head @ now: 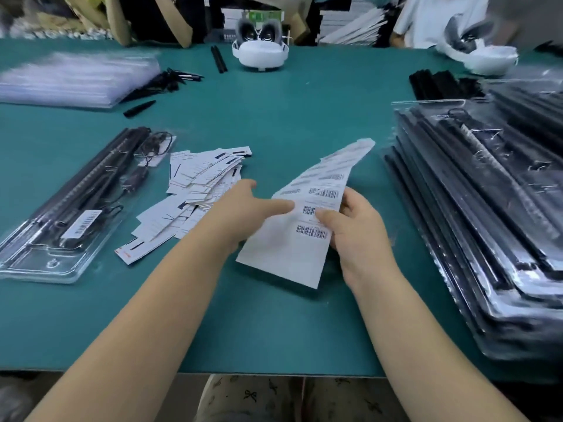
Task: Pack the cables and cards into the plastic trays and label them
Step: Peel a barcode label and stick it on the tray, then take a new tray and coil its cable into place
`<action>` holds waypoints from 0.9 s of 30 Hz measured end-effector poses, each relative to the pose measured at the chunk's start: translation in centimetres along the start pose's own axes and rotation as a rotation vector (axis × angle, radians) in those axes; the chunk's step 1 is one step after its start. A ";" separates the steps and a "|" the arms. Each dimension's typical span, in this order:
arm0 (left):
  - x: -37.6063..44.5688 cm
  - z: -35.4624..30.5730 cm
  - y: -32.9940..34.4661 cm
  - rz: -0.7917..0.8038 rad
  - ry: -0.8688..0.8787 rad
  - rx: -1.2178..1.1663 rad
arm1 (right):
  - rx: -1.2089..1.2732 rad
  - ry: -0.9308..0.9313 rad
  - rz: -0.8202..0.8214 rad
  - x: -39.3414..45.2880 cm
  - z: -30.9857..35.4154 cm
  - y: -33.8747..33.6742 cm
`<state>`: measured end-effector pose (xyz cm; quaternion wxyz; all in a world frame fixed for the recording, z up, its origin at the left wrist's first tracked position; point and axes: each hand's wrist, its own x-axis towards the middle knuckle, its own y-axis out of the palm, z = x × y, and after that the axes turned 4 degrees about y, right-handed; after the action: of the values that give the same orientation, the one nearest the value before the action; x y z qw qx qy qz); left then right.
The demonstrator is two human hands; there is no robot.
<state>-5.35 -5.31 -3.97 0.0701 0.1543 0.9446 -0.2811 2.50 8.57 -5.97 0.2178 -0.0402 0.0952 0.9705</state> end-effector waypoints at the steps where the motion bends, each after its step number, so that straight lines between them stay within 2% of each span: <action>1: 0.1 0.2 -0.5 0.024 -0.010 -0.048 | 0.021 -0.018 0.049 0.1 0.1 0.1; 3: 0.1 0.7 -1.3 0.041 0.037 -0.153 | 0.081 -0.030 0.143 0.4 0.3 0.4; 5: 0.0 1.0 -2.3 -0.016 0.099 -0.247 | 0.042 -0.047 0.163 0.7 0.2 0.7; 9: 0.4 1.9 -6.1 -0.301 0.159 -0.244 | -0.118 -0.003 0.097 0.4 -0.7 1.1; 13: 1.7 4.7 -8.8 -0.567 0.173 0.236 | -0.231 -0.023 0.043 0.2 -1.5 1.3; 17: 2.4 6.6 -8.4 -0.595 -0.010 0.657 | -0.350 -0.079 0.051 -0.2 -1.8 2.1; 19: 2.3 6.3 -7.9 -0.647 -0.052 0.737 | -0.365 -0.122 0.044 -0.6 -1.8 2.5; 20: 2.2 5.7 -7.4 -0.699 -0.005 0.727 | -0.357 -0.152 0.034 -0.8 -1.6 2.5; 22: 1.7 3.6 -5.9 -0.755 0.219 0.680 | -0.326 -0.223 -0.007 -1.3 -0.9 2.1; 24: 0.9 0.2 -3.4 -0.607 0.444 0.468 | -0.285 -0.285 -0.040 -1.9 0.3 1.1; 26: -0.5 -3.8 0.1 -0.275 0.456 0.135 | -0.289 -0.315 -0.042 -2.8 1.2 0.0; 27: -1.1 -5.6 2.0 -0.103 0.418 0.055 | -0.317 -0.318 -0.025 -3.1 1.4 -0.7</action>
<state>-3.88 -0.92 -0.04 -0.1460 0.1626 0.9372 -0.2720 5.57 8.13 -4.30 0.2330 0.0785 -0.0944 0.9647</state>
